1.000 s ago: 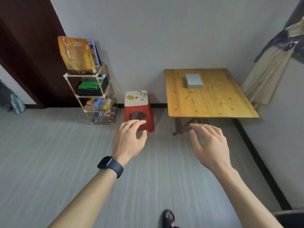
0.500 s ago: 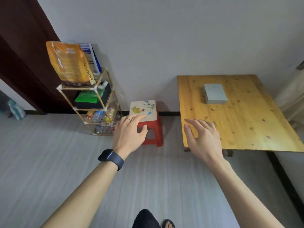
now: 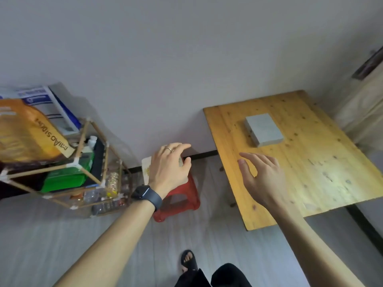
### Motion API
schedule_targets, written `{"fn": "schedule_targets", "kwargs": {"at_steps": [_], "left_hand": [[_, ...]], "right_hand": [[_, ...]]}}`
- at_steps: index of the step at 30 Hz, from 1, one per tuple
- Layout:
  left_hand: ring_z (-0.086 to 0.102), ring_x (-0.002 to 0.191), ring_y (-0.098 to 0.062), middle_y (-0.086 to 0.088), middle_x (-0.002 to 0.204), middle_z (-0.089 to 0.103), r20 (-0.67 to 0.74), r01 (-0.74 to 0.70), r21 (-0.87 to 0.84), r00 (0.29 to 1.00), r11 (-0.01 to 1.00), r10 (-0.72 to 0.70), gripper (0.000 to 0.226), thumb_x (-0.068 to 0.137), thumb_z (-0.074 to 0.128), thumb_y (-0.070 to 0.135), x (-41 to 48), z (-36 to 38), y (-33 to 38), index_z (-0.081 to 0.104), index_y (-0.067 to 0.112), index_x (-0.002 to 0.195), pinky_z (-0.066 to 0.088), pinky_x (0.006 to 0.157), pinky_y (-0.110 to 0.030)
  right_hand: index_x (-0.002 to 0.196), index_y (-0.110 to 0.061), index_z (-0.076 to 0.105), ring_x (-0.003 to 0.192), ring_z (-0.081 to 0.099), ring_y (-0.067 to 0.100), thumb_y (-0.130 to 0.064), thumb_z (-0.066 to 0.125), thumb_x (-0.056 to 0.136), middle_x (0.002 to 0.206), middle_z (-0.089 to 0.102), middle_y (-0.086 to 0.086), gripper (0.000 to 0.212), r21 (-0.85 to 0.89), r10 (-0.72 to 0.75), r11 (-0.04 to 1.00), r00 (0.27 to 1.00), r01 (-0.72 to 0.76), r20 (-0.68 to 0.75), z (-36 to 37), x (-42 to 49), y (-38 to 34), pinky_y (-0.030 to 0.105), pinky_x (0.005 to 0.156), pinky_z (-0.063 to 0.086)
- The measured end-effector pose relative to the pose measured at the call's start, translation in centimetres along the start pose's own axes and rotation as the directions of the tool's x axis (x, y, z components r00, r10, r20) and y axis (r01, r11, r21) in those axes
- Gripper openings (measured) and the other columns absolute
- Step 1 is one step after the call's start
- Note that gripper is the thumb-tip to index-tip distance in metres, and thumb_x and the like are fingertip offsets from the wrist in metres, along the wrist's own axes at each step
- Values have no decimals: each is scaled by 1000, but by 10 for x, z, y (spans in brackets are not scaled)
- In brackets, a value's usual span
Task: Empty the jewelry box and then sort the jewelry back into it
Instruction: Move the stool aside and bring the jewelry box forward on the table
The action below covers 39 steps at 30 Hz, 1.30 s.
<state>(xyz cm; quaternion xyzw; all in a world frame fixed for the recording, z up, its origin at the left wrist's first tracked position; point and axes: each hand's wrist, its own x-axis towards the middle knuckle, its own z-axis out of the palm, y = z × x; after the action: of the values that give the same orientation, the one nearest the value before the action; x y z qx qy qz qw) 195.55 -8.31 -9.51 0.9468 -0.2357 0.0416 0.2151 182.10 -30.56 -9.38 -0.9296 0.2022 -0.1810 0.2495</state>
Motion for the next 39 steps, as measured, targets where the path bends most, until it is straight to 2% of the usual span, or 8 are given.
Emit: {"fn": "schedule_targets", "kwargs": {"at_steps": [6, 14, 19, 27, 33, 39], "left_hand": [[54, 119, -21, 8, 131, 62, 65, -99, -69, 992, 993, 104, 39, 91, 59, 32, 95, 26, -6, 61, 33, 130, 40, 101, -35], [49, 125, -17, 9, 137, 58, 126, -231, -117, 961, 966, 246, 40, 93, 57, 36, 230, 71, 20, 58, 35, 133, 37, 106, -35], [50, 123, -16, 10, 135, 58, 152, -270, -140, 945, 952, 291, 39, 92, 58, 36, 304, 96, 40, 59, 35, 131, 38, 105, -35], [53, 120, -18, 10, 135, 58, 221, -344, -162, 901, 925, 374, 40, 92, 58, 37, 396, 129, 78, 58, 36, 132, 39, 105, -38], [47, 126, -15, 12, 139, 54, 320, -486, -193, 790, 852, 523, 41, 94, 53, 40, 455, 174, 128, 54, 39, 135, 36, 108, -36], [44, 130, -11, 11, 141, 53, 439, -637, -281, 579, 717, 687, 43, 95, 52, 38, 517, 252, 172, 52, 37, 138, 34, 109, -32]], "right_hand": [[121, -34, 66, 125, 47, 17, -47, 45, 100, 122, 67, -12, 33, -30, 125, 992, 992, -126, -34, 26, 56, 4, 43, 100, 43], [121, -34, 67, 123, 47, 16, -49, 44, 99, 121, 68, -14, 36, -36, 223, 973, 966, -230, -133, 47, 162, 34, 41, 99, 44], [123, -34, 65, 124, 47, 17, -46, 47, 100, 121, 68, -13, 31, -25, 273, 960, 951, -280, -142, 51, 221, 61, 39, 99, 43], [125, -33, 65, 126, 47, 18, -49, 45, 100, 123, 67, -11, 36, -34, 394, 914, 903, -404, -170, 51, 278, 95, 39, 101, 42], [127, -33, 65, 128, 45, 15, -49, 45, 100, 125, 66, -11, 37, -41, 529, 834, 819, -550, -224, 52, 298, 132, 37, 100, 41], [129, -33, 63, 126, 47, 12, -52, 42, 99, 127, 65, -13, 42, -39, 690, 683, 663, -729, -290, 75, 332, 173, 38, 102, 44]]}}
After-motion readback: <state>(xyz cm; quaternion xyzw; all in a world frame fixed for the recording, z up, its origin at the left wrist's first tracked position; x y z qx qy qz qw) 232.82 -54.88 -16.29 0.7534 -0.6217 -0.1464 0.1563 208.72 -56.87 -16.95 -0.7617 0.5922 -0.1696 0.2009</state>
